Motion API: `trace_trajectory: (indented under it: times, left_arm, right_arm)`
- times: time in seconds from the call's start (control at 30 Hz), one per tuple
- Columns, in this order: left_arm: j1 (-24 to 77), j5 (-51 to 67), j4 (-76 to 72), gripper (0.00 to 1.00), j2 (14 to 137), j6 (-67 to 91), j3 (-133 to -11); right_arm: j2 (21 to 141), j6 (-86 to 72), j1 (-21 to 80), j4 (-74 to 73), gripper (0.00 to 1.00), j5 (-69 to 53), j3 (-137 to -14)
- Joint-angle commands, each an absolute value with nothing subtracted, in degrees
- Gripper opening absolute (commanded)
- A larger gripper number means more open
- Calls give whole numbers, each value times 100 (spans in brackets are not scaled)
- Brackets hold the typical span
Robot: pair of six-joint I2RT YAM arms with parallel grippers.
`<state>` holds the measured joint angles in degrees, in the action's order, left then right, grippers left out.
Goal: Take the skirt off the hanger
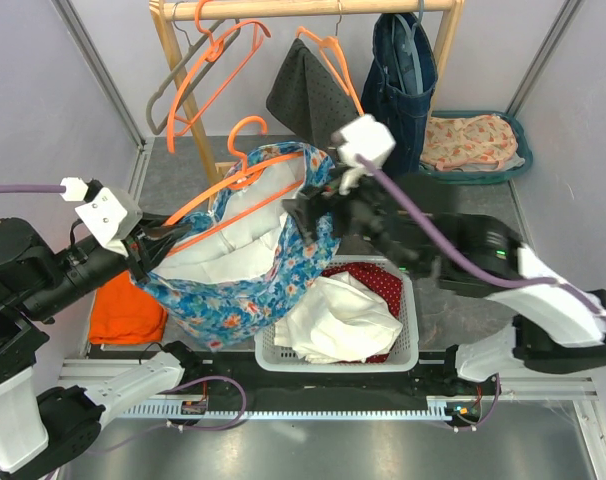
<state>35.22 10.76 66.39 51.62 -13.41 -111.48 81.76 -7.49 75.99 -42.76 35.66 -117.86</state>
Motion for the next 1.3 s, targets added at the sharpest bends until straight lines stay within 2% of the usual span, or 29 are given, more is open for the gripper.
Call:
trace_trajectory:
  times: [0.0,0.17,0.3,0.43,0.7,0.77,0.8,0.83,0.9,0.93,0.97,1.03,1.07,1.1,1.17,1.23,1.27]
  left_arm:
    - [3542,1222,6003,2,5080,-1608,-11338]
    - [3542,1467,6047,2,4975,-1758,-11311]
    - [3533,2010,6082,2,4948,-1740,-11417]
    - [3542,2618,6292,2,5071,-1696,-11619]
    - [3542,2672,6574,2,5168,-1749,-11865]
    - [3542,2646,6565,2,5159,-1749,-11857]
    - [3542,2628,6565,2,5150,-1749,-11856]
    - [3542,2628,6557,2,5142,-1766,-11856]
    - [3542,2611,6530,2,5159,-1740,-11839]
    - [3542,2593,6530,2,5168,-1740,-11830]
    - [3542,2584,6513,2,5177,-1740,-11795]
    - [3542,2575,6460,4,5159,-1740,-11734]
    - [3542,2584,6408,16,5150,-1723,-11664]
    - [3533,2610,6381,25,5133,-1697,-11628]
    - [3542,2698,6294,39,5150,-1653,-11532]
    - [3542,2768,6267,45,5194,-1600,-11488]
    - [3533,2838,6249,56,5212,-1591,-11479]
  right_arm:
    - [7166,813,7638,-3648,98,3410,-10954]
    - [6558,1660,7638,-3639,98,3595,-10460]
    - [6460,1924,7629,-3621,98,3244,-10449]
    - [6854,2188,7620,-3612,98,2962,-10871]
    - [7655,2558,7559,-3990,98,2515,-11803]
    - [7673,2453,7532,-4069,91,2233,-11795]
    - [7647,2374,7506,-4078,84,2128,-11717]
    - [7629,2338,7488,-4061,64,2031,-11672]
    - [7603,2277,7436,-4069,44,1855,-11611]
    - [7594,2207,7427,-4061,19,1837,-11610]
    - [7611,2180,7435,-4061,2,1898,-11619]
    - [7620,2145,7435,-4017,0,1934,-11645]
    - [7629,2145,7436,-4008,0,1907,-11654]
    - [7629,2153,7427,-3964,0,1890,-11663]
    - [7646,2145,7427,-3946,0,1890,-11689]
    - [7673,2127,7427,-3894,0,1933,-11716]
    - [7673,2118,7435,-3876,0,1925,-11716]
